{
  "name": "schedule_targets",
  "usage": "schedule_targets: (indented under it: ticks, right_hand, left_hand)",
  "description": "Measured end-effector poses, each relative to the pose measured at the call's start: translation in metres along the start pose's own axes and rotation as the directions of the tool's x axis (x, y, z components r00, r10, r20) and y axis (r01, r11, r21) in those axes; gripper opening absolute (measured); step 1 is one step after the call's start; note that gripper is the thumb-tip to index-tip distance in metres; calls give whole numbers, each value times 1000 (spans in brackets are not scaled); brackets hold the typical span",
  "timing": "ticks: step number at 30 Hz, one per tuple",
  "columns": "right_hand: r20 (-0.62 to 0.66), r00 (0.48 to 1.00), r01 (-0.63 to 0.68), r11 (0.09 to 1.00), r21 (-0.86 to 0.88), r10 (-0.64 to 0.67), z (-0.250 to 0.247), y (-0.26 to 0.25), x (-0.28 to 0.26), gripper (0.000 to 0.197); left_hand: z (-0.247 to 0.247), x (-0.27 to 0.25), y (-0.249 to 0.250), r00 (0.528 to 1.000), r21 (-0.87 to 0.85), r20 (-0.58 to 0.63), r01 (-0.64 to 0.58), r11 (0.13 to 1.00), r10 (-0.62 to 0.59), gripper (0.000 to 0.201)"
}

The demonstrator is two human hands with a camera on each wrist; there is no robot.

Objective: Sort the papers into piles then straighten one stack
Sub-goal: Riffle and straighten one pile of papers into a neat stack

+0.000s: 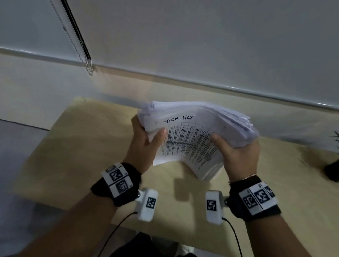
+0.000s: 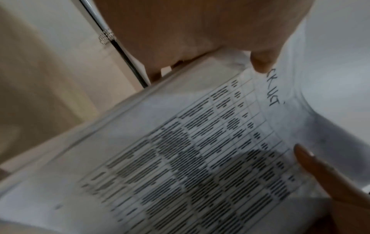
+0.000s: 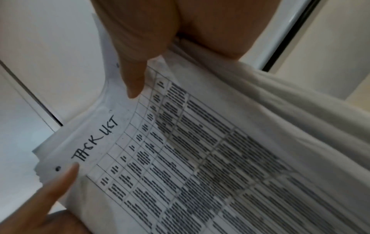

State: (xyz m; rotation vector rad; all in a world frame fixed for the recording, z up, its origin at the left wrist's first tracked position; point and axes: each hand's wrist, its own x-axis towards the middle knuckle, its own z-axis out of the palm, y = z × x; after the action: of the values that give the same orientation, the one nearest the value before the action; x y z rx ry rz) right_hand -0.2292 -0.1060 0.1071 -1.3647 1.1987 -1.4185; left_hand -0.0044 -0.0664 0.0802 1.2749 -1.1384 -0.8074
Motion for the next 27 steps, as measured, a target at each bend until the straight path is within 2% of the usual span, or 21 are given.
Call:
schedule_targets:
  ticks: [2,4,7,9,11,16,19,23,27]
  right_hand:
    - [-47,997,59,996,65,-56,0,-9,2,59]
    - [-88,989,128,984,128,-117,3,-20,3,55]
    - [-132,963,246,968,59,-237,10,-29,3,25]
    - [-155,953,266,964,18,-260,13,-29,3,10]
    - [-168,955,251,968,22,-244,15,-30,3,10]
    - [-160,956,247,969,-14,-246,19,-30,2,13]
    - [-230,952,210,978,8,-202,21,-29,1,16]
    - [-214,957,196,981,-16,-195,25,-35,-1,21]
    - [-279,951,152,988,34,-137,25,-31,4,20]
  left_hand:
    - [7,8,19,991,-91,-100,-102,991,92,58]
    - [12,14,36,967,-97,-192,-191,977,170,56]
    - [21,23,54,913,94,-313,-244,965,261,44]
    - [25,31,60,886,159,-364,-244,957,286,28]
    - [24,37,58,871,182,-398,-233,955,288,13]
    - [26,42,61,866,131,-438,-202,971,239,14]
    - [27,46,64,851,156,-481,-155,975,212,4]
    - [25,50,65,863,70,-483,-128,989,146,19]
    - [23,51,64,866,162,-459,-139,977,199,17]
